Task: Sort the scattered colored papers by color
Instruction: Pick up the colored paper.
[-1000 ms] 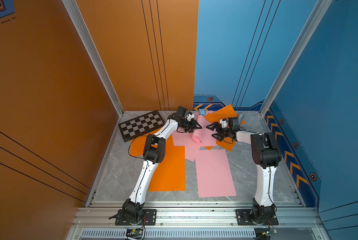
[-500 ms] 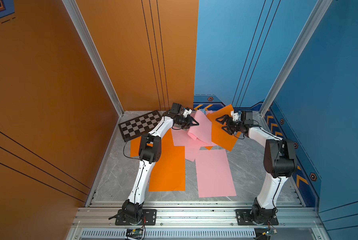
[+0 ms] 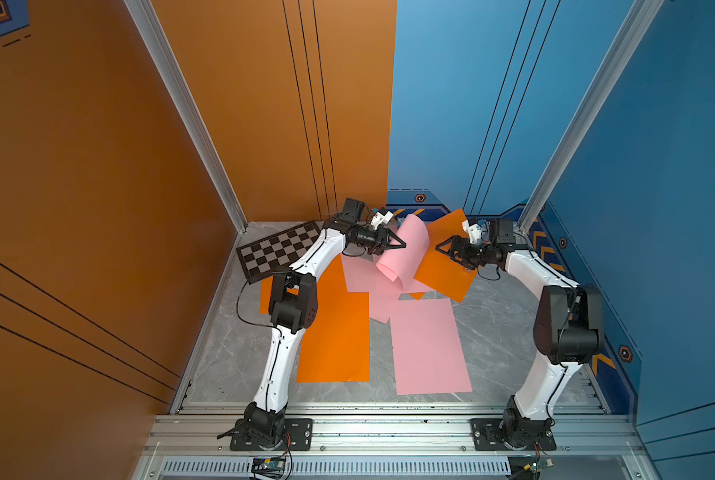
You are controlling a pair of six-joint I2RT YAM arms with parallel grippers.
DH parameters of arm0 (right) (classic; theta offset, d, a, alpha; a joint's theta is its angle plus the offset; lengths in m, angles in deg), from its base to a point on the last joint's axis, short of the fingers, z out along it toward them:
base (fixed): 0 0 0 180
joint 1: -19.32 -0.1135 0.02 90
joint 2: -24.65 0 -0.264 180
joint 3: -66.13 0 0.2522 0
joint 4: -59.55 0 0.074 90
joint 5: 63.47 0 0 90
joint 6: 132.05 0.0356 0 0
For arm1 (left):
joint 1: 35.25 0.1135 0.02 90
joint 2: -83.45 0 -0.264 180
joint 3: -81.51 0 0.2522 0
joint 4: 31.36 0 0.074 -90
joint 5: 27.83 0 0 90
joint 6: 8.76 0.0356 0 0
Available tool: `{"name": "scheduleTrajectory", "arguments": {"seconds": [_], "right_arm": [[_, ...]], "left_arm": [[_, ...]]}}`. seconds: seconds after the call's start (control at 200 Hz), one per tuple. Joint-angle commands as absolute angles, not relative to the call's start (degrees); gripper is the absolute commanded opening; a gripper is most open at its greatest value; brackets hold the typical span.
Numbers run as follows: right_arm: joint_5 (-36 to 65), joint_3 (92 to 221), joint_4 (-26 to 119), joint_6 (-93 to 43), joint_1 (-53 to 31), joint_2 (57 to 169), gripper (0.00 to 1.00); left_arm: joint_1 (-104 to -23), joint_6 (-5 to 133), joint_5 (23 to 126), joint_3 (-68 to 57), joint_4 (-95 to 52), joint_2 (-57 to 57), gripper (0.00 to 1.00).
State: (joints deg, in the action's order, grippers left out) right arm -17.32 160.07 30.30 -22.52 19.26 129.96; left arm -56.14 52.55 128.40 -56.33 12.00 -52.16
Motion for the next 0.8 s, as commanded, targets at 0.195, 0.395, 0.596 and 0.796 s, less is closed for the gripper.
{"name": "scheduleTrajectory", "arguments": {"seconds": [0.195, 0.395, 0.596, 0.796], "right_arm": [[-22.6, 158.9, 32.4, -31.0, 18.8, 123.3, 0.92], [-30.1, 159.2, 35.3, -28.0, 17.4, 124.0, 0.86], [-33.7, 156.1, 41.2, -23.0, 16.9, 121.0, 0.77], [-36.4, 154.5, 46.5, -17.6, 17.3, 119.6, 0.67]], "left_arm": [[-58.7, 56.8, 131.7, -43.3, 12.2, -40.1, 0.39], [-59.8, 57.2, 132.3, -39.7, 12.2, -36.8, 0.40], [-59.6, 57.0, 131.9, -38.6, 12.2, -36.8, 0.38], [-58.9, 56.7, 131.7, -39.1, 12.3, -37.0, 0.37]]}}
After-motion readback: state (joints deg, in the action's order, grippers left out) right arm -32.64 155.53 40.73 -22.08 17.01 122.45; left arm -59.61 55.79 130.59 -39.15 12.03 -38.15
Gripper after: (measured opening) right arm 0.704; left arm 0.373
